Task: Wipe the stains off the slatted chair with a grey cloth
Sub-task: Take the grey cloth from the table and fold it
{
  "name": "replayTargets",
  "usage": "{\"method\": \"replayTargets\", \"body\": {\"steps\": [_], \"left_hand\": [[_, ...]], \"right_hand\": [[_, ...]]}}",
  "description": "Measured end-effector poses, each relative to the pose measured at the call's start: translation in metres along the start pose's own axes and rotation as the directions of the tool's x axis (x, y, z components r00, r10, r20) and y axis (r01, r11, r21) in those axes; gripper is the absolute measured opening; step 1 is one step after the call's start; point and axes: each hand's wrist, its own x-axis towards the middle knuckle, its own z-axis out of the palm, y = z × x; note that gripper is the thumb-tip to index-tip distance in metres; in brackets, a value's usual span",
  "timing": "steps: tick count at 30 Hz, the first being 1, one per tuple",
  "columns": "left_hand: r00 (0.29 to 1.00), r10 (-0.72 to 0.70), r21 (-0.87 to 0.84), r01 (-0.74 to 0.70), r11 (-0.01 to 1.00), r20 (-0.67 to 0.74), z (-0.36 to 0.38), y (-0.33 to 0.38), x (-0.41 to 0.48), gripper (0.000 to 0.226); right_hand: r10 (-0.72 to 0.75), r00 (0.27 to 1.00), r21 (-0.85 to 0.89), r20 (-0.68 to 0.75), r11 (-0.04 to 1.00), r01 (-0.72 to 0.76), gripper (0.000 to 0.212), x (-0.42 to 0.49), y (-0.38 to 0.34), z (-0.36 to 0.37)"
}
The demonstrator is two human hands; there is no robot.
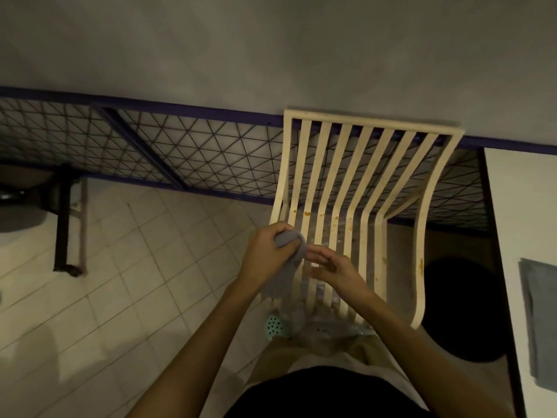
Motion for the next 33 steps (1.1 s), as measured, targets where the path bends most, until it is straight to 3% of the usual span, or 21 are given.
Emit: {"method": "replayTargets", "body": {"steps": [6, 12, 18, 20, 22, 25, 27, 33], "left_hand": [[0.988, -0.086, 0.044, 0.080, 0.996, 0.132, 0.004, 0.012, 0.008, 0.006], [0.991, -0.086, 0.128, 0.073, 0.989, 0.104, 0.020, 0.047, 0.019, 0.006], [0.990, -0.134, 0.096, 0.130, 0.987, 0.040, 0.034, 0.065, 0.044, 0.008], [0.985, -0.149, 0.051, 0.145, 0.988, 0.082, 0.041, 0.063, 0.048, 0.008], [0.966, -0.132, 0.027, 0.130, 0.991, 0.224, 0.058, 0.059, 0.052, 0.011], [0.919, -0.112, 0.068, 0.093, 0.993, 0.379, 0.087, 0.047, 0.059, 0.012], [0.903, -0.094, 0.097, 0.058, 0.994, 0.419, 0.099, 0.037, 0.070, 0.012], [0.890, 0.055, 0.154, -0.140, 0.978, 0.453, 0.122, -0.015, 0.109, 0.017]], "right_hand": [[-0.101, 0.994, -0.230, 0.048, 0.967, 0.109, 0.053, 0.020, 0.001, 0.010], [-0.126, 0.992, -0.412, -0.027, 0.906, 0.103, 0.016, 0.023, -0.002, -0.046], [-0.006, 0.996, -0.251, -0.094, 0.968, -0.017, 0.011, -0.012, 0.002, -0.138], [0.000, 0.992, -0.146, -0.124, 0.989, -0.018, 0.010, -0.019, 0.005, -0.150], [-0.024, 0.995, -0.118, -0.101, 0.993, 0.012, 0.032, -0.014, 0.005, -0.154], [-0.078, 0.995, -0.171, 0.067, 0.981, 0.089, 0.061, 0.007, -0.003, -0.149], [-0.110, 0.983, -0.213, 0.150, 0.967, 0.140, 0.059, 0.025, -0.005, -0.147], [-0.166, 0.968, -0.297, 0.187, 0.930, 0.217, 0.028, 0.077, 0.047, -0.173]]}}
